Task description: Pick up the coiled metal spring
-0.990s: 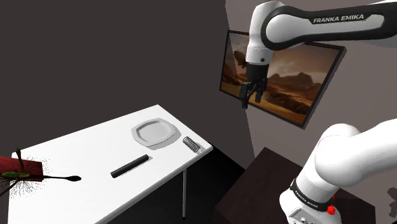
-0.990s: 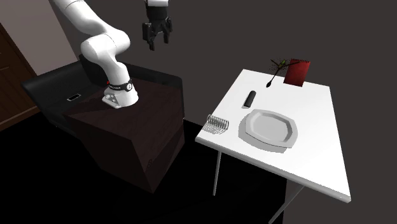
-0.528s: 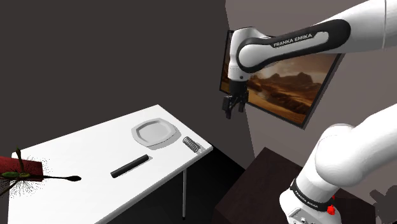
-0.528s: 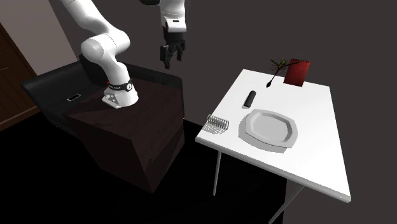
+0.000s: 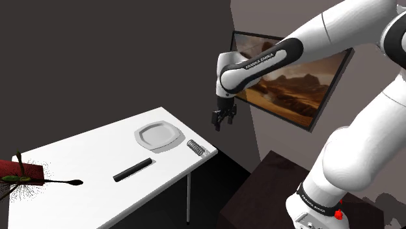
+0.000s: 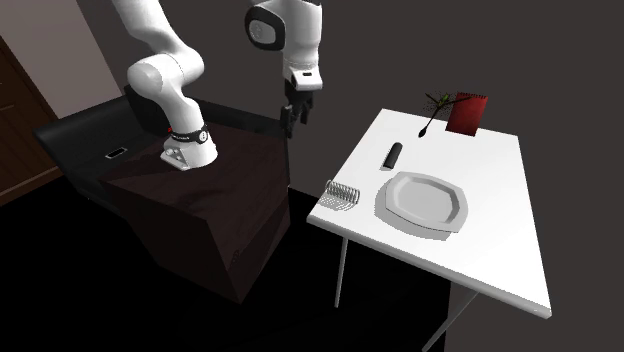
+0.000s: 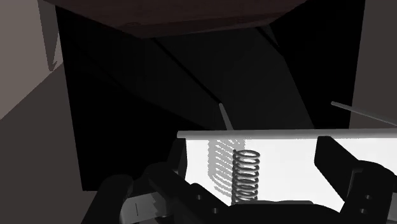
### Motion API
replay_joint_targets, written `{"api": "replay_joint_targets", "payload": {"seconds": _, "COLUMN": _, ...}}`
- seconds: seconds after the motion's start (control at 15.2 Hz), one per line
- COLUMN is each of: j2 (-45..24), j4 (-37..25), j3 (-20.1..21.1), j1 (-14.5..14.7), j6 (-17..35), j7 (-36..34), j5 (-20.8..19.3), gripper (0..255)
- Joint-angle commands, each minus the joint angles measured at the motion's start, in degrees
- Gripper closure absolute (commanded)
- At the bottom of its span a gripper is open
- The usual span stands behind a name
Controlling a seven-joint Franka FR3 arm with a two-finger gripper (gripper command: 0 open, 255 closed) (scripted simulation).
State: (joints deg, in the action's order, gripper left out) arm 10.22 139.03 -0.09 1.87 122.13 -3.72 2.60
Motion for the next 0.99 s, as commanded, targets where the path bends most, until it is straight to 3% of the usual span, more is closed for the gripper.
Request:
{"api": "replay_joint_targets", "payload": {"seconds": 0.0, "j2": -4.33, "j4": -1.68, "j3": 0.20, "j1": 0.21, "j6": 2.77, "j7": 0.13, "j5": 0.04, "gripper": 0}}
{"api": "replay_joint_targets", "payload": {"seconds": 0.46, "j2": -20.38, "j4": -9.79, "j3": 0.71, "j1": 0.74, "j6": 10.81, "j7": 0.63, "j5": -0.13, "gripper": 0}}
{"api": "replay_joint_targets", "payload": {"seconds": 0.92, "j2": -36.33, "j4": -21.45, "j3": 1.02, "j1": 1.35, "j6": 15.20, "j7": 0.81, "j5": -0.76, "gripper": 0}}
